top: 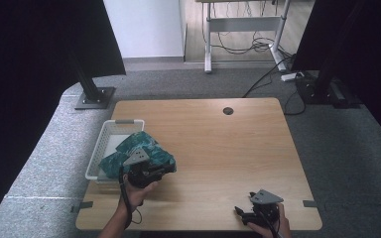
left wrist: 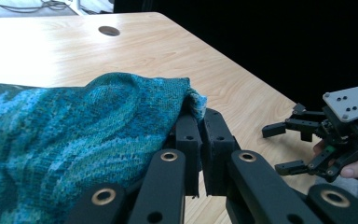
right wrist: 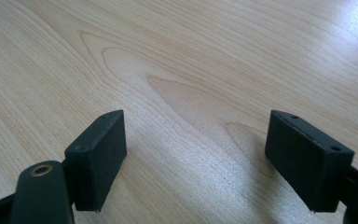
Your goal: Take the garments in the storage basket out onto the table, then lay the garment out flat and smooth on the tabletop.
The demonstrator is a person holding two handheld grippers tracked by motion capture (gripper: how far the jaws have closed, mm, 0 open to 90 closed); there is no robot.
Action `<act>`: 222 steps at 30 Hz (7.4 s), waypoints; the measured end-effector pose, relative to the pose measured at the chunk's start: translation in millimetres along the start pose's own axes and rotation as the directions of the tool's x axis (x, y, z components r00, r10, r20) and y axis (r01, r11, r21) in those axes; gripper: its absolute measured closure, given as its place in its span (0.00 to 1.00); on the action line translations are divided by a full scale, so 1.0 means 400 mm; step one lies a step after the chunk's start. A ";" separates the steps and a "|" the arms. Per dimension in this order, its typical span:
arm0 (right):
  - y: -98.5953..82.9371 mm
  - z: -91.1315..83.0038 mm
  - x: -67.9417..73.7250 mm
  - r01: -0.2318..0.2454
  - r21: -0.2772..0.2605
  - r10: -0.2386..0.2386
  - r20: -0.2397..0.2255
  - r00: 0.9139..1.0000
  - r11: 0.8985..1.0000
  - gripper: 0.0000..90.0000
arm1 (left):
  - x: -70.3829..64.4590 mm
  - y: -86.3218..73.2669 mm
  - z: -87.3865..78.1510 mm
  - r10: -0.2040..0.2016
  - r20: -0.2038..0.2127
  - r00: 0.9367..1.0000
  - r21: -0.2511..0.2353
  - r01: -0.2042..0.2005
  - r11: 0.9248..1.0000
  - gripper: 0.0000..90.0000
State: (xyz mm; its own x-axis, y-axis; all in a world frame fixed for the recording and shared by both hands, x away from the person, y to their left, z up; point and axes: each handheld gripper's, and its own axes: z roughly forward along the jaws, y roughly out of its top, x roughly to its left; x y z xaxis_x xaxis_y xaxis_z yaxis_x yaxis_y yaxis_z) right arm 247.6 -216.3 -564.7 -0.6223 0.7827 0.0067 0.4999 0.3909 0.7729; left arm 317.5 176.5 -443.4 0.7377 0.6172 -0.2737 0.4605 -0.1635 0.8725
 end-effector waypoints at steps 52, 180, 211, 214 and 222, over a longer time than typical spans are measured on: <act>-0.003 -0.004 0.000 0.003 0.000 -0.003 -0.006 1.000 1.000 0.23 | -0.079 0.019 0.328 -0.007 0.145 0.989 0.081 -0.005 0.997 0.95; -0.003 -0.003 0.002 0.001 0.002 -0.001 -0.004 1.000 1.000 0.21 | -0.121 -0.156 0.279 0.258 -0.142 0.956 0.193 -0.229 0.954 0.24; -0.002 -0.001 0.002 0.000 0.001 0.000 -0.002 1.000 1.000 0.21 | -0.086 -0.133 0.303 0.159 -0.102 0.982 0.206 -0.136 0.969 0.96; -0.002 -0.001 0.002 0.000 0.001 0.000 -0.003 1.000 1.000 0.21 | -0.077 -0.125 0.280 0.109 -0.059 0.992 0.177 -0.097 0.979 0.97; 0.003 0.001 0.005 -0.009 0.008 0.009 0.007 1.000 1.000 0.21 | -0.084 -0.093 0.224 0.087 -0.019 0.996 0.119 -0.084 0.989 0.97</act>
State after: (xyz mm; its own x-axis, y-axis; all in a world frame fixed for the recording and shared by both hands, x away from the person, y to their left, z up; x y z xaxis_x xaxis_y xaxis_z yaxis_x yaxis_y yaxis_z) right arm 247.4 -214.0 -564.1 -0.6138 0.7894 0.0088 0.5098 0.3878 0.7679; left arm 319.9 92.8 -503.1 0.7654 0.6150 -0.1895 0.4525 -0.3050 0.8380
